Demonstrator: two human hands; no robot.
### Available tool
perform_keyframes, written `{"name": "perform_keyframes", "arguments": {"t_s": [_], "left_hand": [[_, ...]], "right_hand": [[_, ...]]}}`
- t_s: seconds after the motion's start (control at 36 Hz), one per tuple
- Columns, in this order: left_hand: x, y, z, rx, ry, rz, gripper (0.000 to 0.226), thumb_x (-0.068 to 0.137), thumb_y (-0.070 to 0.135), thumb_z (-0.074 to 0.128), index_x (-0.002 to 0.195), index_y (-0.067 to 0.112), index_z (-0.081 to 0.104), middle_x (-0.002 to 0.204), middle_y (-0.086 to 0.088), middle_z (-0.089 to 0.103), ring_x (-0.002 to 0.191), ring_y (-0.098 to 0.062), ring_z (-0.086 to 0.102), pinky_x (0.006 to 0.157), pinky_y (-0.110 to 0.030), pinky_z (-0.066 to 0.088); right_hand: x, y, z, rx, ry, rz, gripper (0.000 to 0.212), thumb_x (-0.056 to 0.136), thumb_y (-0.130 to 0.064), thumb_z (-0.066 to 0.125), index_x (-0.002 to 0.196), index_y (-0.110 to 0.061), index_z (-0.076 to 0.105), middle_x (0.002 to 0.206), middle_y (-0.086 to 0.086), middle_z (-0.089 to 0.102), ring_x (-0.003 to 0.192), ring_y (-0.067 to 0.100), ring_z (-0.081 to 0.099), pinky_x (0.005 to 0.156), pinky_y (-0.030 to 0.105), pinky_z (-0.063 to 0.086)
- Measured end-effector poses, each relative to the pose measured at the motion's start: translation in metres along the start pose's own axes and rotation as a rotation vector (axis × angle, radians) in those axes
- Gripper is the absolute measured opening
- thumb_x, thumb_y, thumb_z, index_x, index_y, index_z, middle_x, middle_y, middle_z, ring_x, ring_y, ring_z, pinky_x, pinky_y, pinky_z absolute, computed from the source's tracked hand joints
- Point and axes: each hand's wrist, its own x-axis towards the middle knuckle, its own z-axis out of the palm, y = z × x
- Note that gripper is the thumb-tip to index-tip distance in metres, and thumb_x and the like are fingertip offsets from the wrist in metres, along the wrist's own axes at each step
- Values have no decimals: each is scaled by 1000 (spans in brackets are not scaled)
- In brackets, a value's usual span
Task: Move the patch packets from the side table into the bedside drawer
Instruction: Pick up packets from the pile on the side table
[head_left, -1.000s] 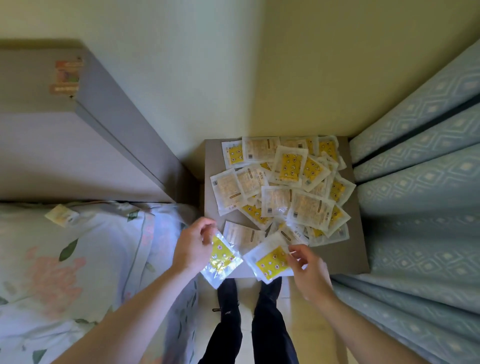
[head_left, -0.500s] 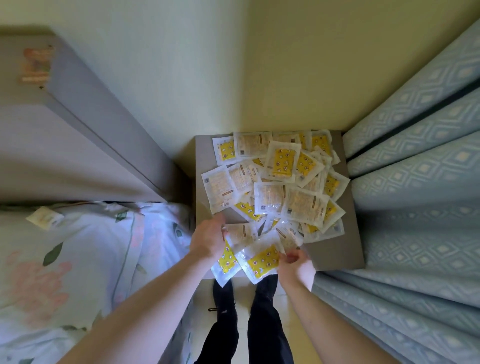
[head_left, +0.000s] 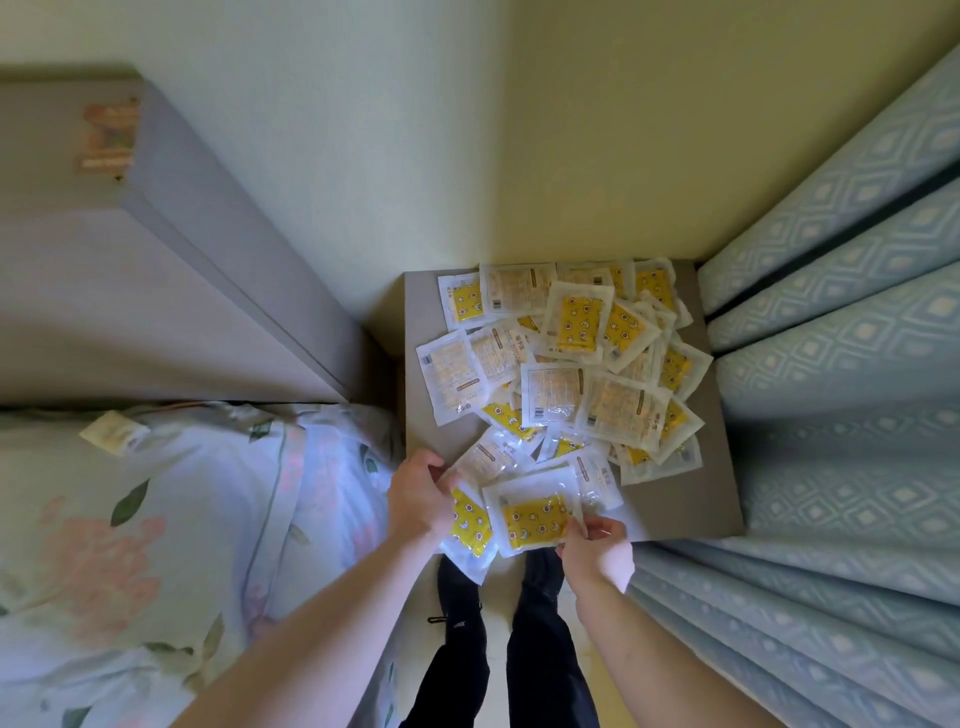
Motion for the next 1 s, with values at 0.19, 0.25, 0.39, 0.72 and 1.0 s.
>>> {"name": "perform_keyframes", "arguments": {"t_s": [0.19, 0.25, 0.39, 0.72, 1.0], "left_hand": [[0, -2, -3, 2, -29, -23, 15, 97, 25, 66, 88, 12, 66, 78, -2, 66, 59, -5, 55, 50, -6, 40], [-2, -4, -7, 10, -35, -14, 20, 97, 27, 64, 83, 13, 66, 70, 0, 63, 57, -7, 56, 53, -11, 46], [-17, -7, -27, 53, -33, 20, 33, 97, 37, 62, 67, 25, 58, 62, 6, 61, 62, -17, 59, 59, -32, 51], [-70, -3, -86, 45, 51, 13, 27, 89, 28, 74, 66, 25, 61, 63, 7, 62, 63, -15, 56, 56, -18, 33], [-56, -27, -78, -66, 94, -182, 13, 79, 21, 83, 71, 16, 74, 70, 2, 67, 70, -22, 64, 64, -22, 39]], "right_hand": [[-3, -5, -4, 7, -39, -28, 7, 90, -31, 68, 96, -28, 67, 82, -7, 71, 82, 26, 73, 82, 45, 60], [-2, -4, -7, -26, -59, -61, 7, 91, -32, 65, 85, -31, 68, 78, -6, 71, 81, 26, 72, 81, 44, 60], [-14, -20, -28, -119, -177, -198, 10, 95, -31, 62, 86, -29, 66, 86, -5, 69, 80, 20, 65, 72, 30, 49], [-63, -62, -90, -271, -243, -355, 17, 94, -29, 65, 81, -39, 62, 85, -8, 70, 82, 20, 70, 75, 36, 57], [-67, -57, -82, -305, -323, -380, 12, 93, -33, 65, 82, -35, 68, 85, -8, 72, 81, 19, 71, 82, 41, 59]]}}
